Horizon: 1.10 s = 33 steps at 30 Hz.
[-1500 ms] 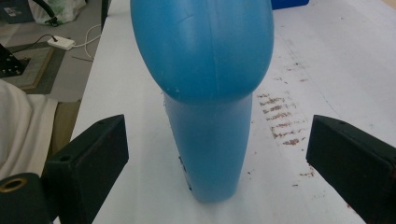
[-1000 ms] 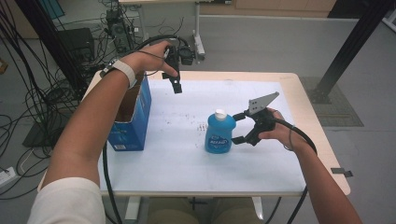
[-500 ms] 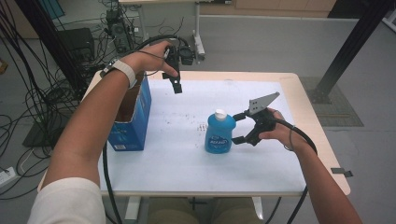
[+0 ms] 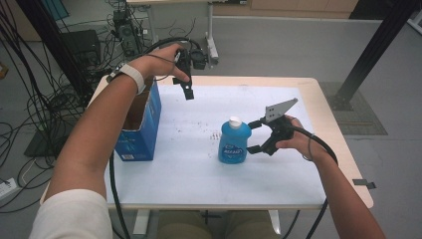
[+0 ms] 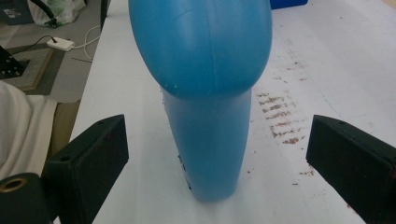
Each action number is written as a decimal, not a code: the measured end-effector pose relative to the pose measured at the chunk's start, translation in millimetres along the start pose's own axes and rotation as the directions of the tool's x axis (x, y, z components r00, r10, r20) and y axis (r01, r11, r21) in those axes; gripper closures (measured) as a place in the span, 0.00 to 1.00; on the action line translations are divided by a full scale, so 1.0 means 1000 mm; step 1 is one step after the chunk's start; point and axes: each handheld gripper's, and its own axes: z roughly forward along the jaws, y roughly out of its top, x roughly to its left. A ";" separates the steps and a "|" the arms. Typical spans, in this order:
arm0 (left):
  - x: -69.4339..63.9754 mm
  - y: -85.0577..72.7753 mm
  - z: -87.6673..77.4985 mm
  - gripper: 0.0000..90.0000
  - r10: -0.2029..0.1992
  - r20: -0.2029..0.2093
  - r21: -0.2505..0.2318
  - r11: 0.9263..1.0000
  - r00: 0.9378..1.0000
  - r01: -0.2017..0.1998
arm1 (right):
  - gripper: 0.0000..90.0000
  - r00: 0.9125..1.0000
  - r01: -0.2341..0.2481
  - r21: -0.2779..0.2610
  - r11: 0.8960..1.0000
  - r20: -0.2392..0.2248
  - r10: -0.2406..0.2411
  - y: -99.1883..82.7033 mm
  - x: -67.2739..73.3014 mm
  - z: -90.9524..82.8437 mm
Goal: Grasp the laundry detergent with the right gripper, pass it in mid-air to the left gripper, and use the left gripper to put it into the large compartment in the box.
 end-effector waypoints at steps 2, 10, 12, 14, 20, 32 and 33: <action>0.000 0.000 0.000 0.11 0.002 0.000 0.002 1.000 1.000 -0.002 | 0.06 1.000 0.000 0.001 1.000 0.000 0.000 0.000 0.000 0.000; 0.000 0.000 0.000 0.11 0.002 0.000 0.002 1.000 1.000 -0.002 | 0.06 1.000 -0.001 0.000 1.000 -0.001 0.001 0.000 0.000 0.001; 0.000 0.000 0.001 0.11 0.003 0.000 0.001 1.000 1.000 -0.003 | 0.06 1.000 -0.001 -0.001 1.000 -0.002 0.001 0.000 0.001 0.001; 0.000 0.000 0.001 0.11 0.002 0.000 0.004 1.000 1.000 -0.002 | 0.06 1.000 -0.001 0.000 1.000 -0.002 0.001 0.000 0.000 0.001; 0.000 0.000 0.001 0.11 0.002 0.000 0.001 1.000 1.000 -0.002 | 0.06 1.000 -0.003 -0.004 1.000 -0.001 0.003 -0.001 0.000 0.001; 0.000 0.000 0.001 0.11 0.002 0.001 0.002 1.000 1.000 -0.002 | 0.06 1.000 -0.005 -0.003 1.000 -0.001 0.005 -0.001 0.000 0.001; 0.000 0.000 0.001 0.11 0.002 0.001 0.003 1.000 1.000 -0.002 | 0.06 1.000 -0.005 -0.003 1.000 -0.001 0.005 -0.001 0.000 0.001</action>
